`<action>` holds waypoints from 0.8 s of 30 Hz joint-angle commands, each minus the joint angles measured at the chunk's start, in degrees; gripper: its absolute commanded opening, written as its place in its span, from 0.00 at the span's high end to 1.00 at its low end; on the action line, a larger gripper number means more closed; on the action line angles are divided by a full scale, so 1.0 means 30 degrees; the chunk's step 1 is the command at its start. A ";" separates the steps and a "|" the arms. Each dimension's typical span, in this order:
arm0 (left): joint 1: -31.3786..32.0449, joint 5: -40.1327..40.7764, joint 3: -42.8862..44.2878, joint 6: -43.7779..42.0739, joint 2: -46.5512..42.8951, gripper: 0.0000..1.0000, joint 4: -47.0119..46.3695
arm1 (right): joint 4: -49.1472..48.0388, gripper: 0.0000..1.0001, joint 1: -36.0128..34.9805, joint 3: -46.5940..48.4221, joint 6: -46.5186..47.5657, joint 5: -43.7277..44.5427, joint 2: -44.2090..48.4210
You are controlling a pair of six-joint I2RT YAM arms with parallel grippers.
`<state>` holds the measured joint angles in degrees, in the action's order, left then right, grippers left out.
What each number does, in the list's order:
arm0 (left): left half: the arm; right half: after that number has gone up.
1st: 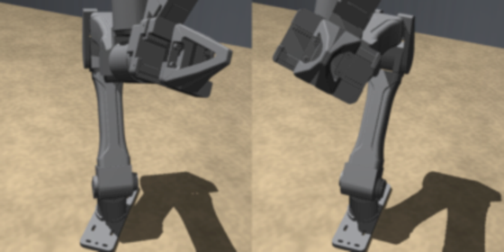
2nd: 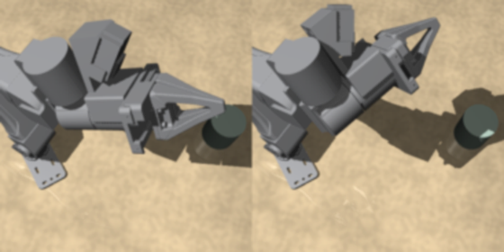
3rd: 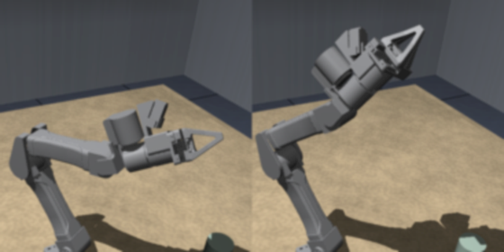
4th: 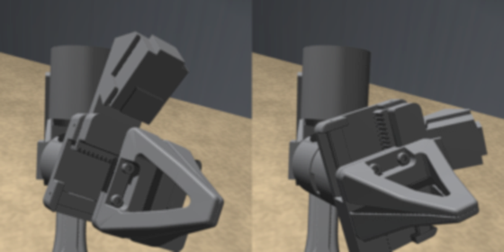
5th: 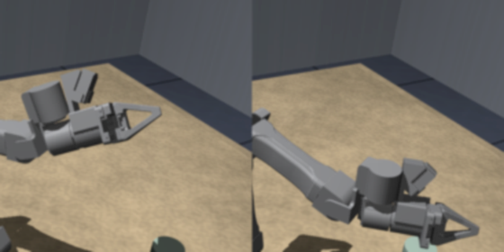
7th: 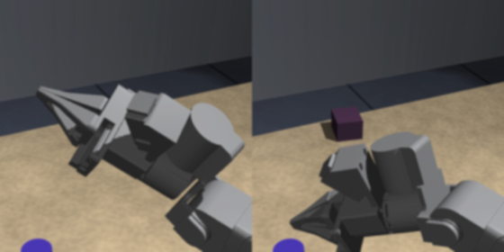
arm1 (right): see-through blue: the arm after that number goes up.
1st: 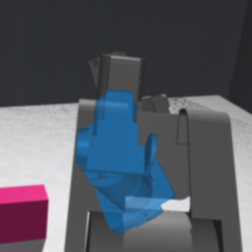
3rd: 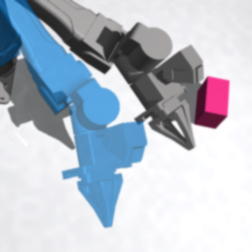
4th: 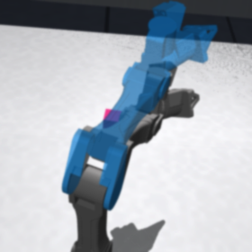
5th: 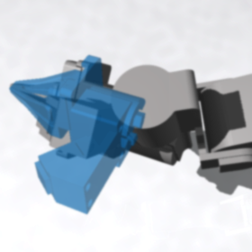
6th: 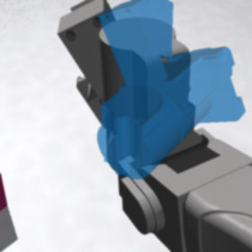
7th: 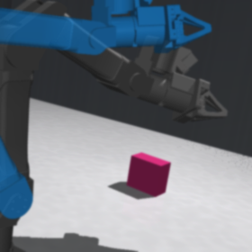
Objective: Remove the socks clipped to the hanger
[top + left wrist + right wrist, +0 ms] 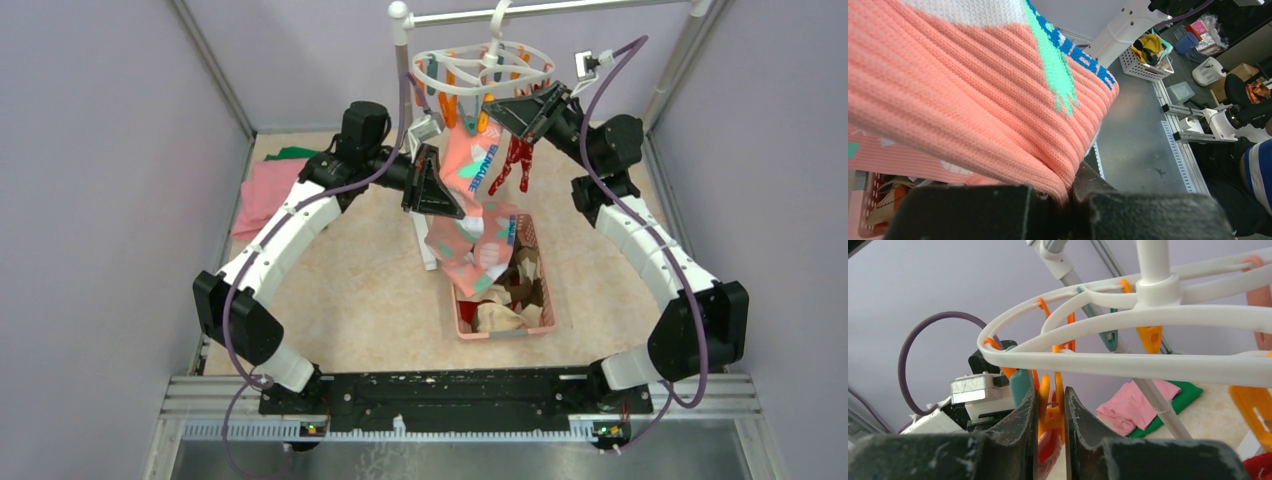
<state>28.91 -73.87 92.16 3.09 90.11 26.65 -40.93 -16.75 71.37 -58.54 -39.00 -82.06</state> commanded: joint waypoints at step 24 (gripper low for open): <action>0.3934 0.2824 0.0388 -0.3886 0.3461 1.00 0.0358 | 0.6511 1.00 -0.0129 0.1856 0.4995 0.2042 0.1644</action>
<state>39.20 -67.07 87.44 -4.67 97.67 28.32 -23.27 -16.75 74.81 -45.98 -33.67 -80.29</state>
